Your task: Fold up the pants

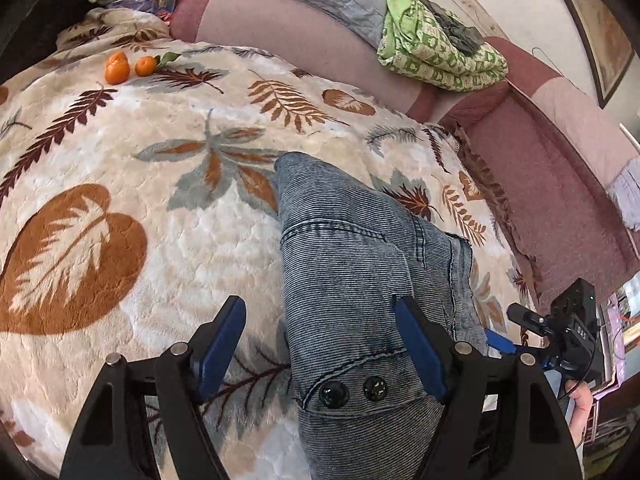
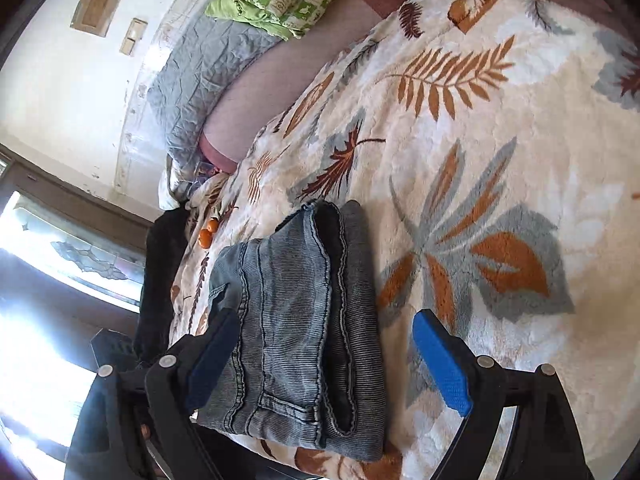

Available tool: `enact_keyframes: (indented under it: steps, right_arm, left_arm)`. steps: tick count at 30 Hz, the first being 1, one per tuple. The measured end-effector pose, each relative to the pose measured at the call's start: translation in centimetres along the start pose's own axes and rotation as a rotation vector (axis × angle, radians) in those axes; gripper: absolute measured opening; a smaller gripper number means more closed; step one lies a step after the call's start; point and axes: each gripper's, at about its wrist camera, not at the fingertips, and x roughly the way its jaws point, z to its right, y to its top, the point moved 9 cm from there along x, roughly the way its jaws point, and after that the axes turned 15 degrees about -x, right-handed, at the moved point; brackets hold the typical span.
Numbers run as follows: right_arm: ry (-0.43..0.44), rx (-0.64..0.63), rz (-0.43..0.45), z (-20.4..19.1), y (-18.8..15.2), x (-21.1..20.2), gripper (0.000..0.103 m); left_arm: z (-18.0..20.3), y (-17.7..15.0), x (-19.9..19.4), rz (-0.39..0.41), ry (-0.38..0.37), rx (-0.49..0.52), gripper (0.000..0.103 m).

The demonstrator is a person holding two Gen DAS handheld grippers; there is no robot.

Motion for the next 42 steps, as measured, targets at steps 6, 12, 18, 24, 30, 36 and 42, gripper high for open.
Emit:
enact_keyframes:
  steps: [6,12,18,24,30,36,42]
  right_arm:
    - [0.02,-0.037,0.058,-0.8,0.9,-0.8,0.09]
    - [0.006,-0.093,-0.011,-1.2,0.1,0.8,0.089]
    - [-0.029,-0.145,-0.06,-2.9,0.0,2.2,0.084]
    - [-0.097,-0.165,-0.135,-3.3,0.2,3.8,0.084]
    - [-0.132,-0.185,-0.175,-4.2,0.1,4.9,0.084]
    - [-0.139,-0.152,-0.117,-4.1,0.7,3.3,0.084]
    - [-0.118,-0.266,-0.017,-8.4,2.9,0.4,0.084]
  left_arm:
    - [0.0,0.4,0.8,0.071,0.073,0.088,0.078]
    - [-0.1,0.2,0.9,0.098,0.107,0.142,0.078]
    - [0.3,-0.1,0.5,0.1,0.091,0.153,0.078]
    - [0.9,-0.3,0.4,0.092,0.068,0.149,0.078]
    - [0.5,-1.2,2.0,-0.009,0.032,0.077,0.078]
    - [-0.3,-0.3,1.2,0.007,-0.015,-0.024,0.078]
    - [2.3,-0.9,-2.1,0.095,-0.06,0.101,0.078]
